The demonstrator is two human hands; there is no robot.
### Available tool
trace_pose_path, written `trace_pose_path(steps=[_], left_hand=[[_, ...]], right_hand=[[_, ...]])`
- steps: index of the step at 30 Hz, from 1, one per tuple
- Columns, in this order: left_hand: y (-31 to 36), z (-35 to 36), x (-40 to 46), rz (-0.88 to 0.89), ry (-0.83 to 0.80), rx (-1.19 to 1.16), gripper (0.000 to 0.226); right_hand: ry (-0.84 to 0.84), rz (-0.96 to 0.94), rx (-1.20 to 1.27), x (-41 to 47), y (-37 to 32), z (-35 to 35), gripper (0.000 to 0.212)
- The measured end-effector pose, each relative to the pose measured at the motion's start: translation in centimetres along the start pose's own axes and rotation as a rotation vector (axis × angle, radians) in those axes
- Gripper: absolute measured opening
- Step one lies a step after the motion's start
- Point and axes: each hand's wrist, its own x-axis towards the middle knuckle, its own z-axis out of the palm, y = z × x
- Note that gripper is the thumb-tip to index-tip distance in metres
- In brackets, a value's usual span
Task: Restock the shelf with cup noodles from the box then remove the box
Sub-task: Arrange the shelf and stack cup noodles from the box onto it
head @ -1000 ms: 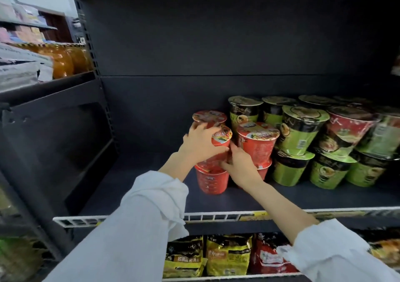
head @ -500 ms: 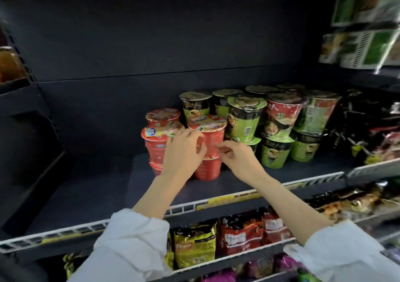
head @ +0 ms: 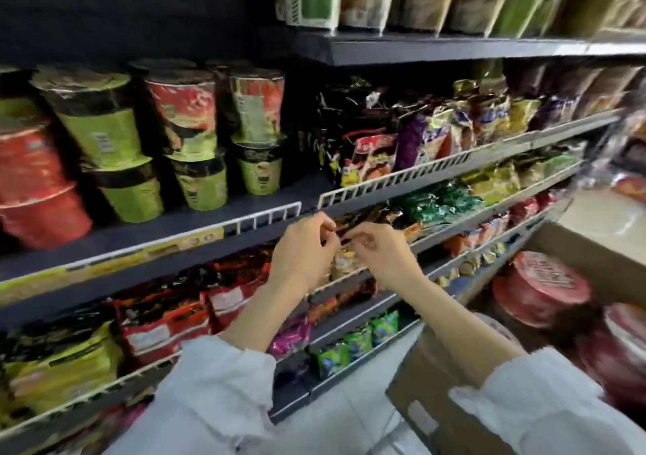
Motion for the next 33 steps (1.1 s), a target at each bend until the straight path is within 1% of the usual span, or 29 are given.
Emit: trace_pose_path(steps=[5, 7, 9, 11, 12, 15, 16, 17, 18, 19, 20, 21, 23, 25, 27, 29, 31, 33], left_hand=[[7.8, 11.9, -0.4, -0.018, -0.164, -0.062, 0.015], [9.9, 14.7, -0.6, -0.029, -0.243, -0.084, 0.016], [12.1, 17.7, -0.7, -0.019, -0.349, -0.028, 0.019], [13.9, 19.8, -1.0, -0.002, -0.453, 0.118, 0.024], [14.5, 20.5, -1.2, 0.010, -0.469, 0.185, 0.026], [16.0, 21.5, -2.0, 0.075, -0.402, 0.213, 0.024], [16.3, 21.7, -2.4, 0.108, -0.391, 0.226, 0.024], [16.6, 21.9, -2.9, 0.130, -0.415, 0.276, 0.024], [16.8, 22.2, -3.3, 0.122, -0.472, 0.338, 0.026], [16.9, 22.5, -3.7, 0.078, -0.561, 0.390, 0.027], [16.9, 23.0, -4.0, 0.012, -0.657, 0.416, 0.029], [16.8, 23.6, -4.2, -0.066, -0.732, 0.412, 0.032], [16.6, 24.5, -4.5, -0.209, -0.814, 0.365, 0.039], [16.6, 25.3, -4.7, -0.315, -0.868, 0.343, 0.043], [16.8, 25.5, -5.0, -0.393, -0.905, 0.332, 0.048], [16.9, 25.7, -5.2, -0.442, -0.859, 0.276, 0.052], [17.2, 25.9, -5.4, -0.429, -0.755, 0.222, 0.058], [17.9, 26.2, -6.0, -0.406, -0.683, 0.192, 0.074]], right_hand=[[0.004, 0.108, -0.070, -2.5, 11.7, -5.7, 0.022], [0.025, 0.165, -0.069, -3.6, 14.8, -7.4, 0.023], [0.006, 0.242, -0.067, -4.6, 18.1, -9.1, 0.028], [-0.076, 0.271, -0.104, -5.3, 21.0, -10.0, 0.028], [-0.127, 0.285, -0.140, -5.4, 22.2, -10.1, 0.027], [-0.328, 0.361, -0.160, -6.0, 24.7, -9.9, 0.048], [-0.400, 0.376, -0.143, -6.2, 25.4, -9.6, 0.052], [-0.466, 0.368, -0.135, -6.6, 25.9, -9.4, 0.053], [-0.519, 0.378, -0.133, -6.8, 26.8, -9.0, 0.051], [-0.565, 0.387, -0.144, -7.0, 27.2, -8.7, 0.045], [-0.595, 0.412, -0.151, -7.3, 27.6, -8.7, 0.042], [-0.620, 0.427, -0.158, -7.6, 27.9, -8.7, 0.044], [-0.645, 0.549, -0.042, -8.2, 28.4, -9.1, 0.051], [-0.640, 0.703, 0.212, -8.8, 29.1, -9.1, 0.053], [-0.640, 0.759, 0.367, -9.0, 29.6, -9.2, 0.051], [-0.595, 0.822, 0.469, -9.1, 30.0, -9.3, 0.046], [-0.556, 0.867, 0.573, -9.0, 30.2, -9.9, 0.039], [-0.547, 0.908, 0.684, -9.1, 30.4, -10.8, 0.039]])
